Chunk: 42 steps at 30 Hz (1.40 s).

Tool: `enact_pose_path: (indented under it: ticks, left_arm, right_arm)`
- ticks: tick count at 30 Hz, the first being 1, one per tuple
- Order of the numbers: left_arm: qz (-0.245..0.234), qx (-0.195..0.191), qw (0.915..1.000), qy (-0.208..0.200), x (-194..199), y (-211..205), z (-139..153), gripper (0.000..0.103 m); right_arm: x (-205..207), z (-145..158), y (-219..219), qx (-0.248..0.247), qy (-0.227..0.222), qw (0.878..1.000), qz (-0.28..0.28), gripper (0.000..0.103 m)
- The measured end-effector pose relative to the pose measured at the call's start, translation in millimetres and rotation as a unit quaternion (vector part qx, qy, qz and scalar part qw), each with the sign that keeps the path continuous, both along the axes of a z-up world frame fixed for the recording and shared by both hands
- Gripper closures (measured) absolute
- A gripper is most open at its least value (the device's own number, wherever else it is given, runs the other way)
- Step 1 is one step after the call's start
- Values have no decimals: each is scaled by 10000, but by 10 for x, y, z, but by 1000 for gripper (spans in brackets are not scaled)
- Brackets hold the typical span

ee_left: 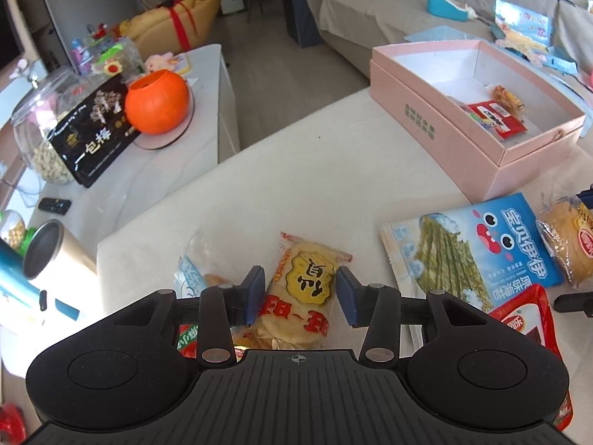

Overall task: Organize snacks
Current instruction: 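Grasp the yellow rice cracker packet with the left gripper, then move right gripper to blue seaweed packet while left gripper holds rice cracker packet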

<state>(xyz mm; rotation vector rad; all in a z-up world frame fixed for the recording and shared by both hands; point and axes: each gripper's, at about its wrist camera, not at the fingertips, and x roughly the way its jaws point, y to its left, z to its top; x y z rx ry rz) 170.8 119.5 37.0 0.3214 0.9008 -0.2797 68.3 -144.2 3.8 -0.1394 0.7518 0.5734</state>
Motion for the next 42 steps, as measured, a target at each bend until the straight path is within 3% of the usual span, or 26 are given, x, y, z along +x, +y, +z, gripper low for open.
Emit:
enact_pose_path:
  ticks: [5, 8, 12, 17, 21, 25, 27, 34, 40, 41, 42]
  left_arm:
    - [171, 325, 9988, 317, 61, -119, -96, 61]
    - [310, 323, 9990, 77, -103, -160, -36, 62]
    - [457, -578, 9969, -271, -625, -177, 137, 62]
    - [799, -1453, 9854, -391, -1323, -216, 75, 62]
    - [1215, -1948, 9726, -369, -1605, -134, -104, 62]
    - [1526, -2795, 9479, -129, -1690, -15, -242, 62]
    - [1461, -3032, 9417, -43, -1733, -57, -274, 62]
    - [1455, -2874, 9453, -522, -1824, -214, -159, 62]
    - [1374, -2583, 9545, -585, -1917, -336, -43, 62]
    - [1330, -2508, 9571, -572, -1931, -372, -39, 62]
    - [1295, -2421, 9599, -563, -1940, -412, -36, 62]
  right_arm:
    - [-11, -5, 56, -89, -34, 10000, 11, 0]
    - [-12, -14, 71, -65, -30, 10000, 9, 0]
    - [-14, -16, 72, -69, -35, 10000, 9, 0]
    - [-14, -16, 92, -254, 1, 9996, 103, 0]
    - [-41, 13, 68, -396, 112, 9990, 178, 0]
    - [-123, 89, 43, -577, 324, 9977, 142, 1]
    - [-190, 153, 2, -559, 294, 9979, 146, 1]
    - [-271, 423, -136, -427, -42, 9990, -143, 1]
    - [24, 302, -71, -92, 523, 9980, -338, 2]
    - [71, 265, -62, 6, 690, 9969, -369, 5]
    - [104, 238, -55, 95, 850, 9957, -363, 15]
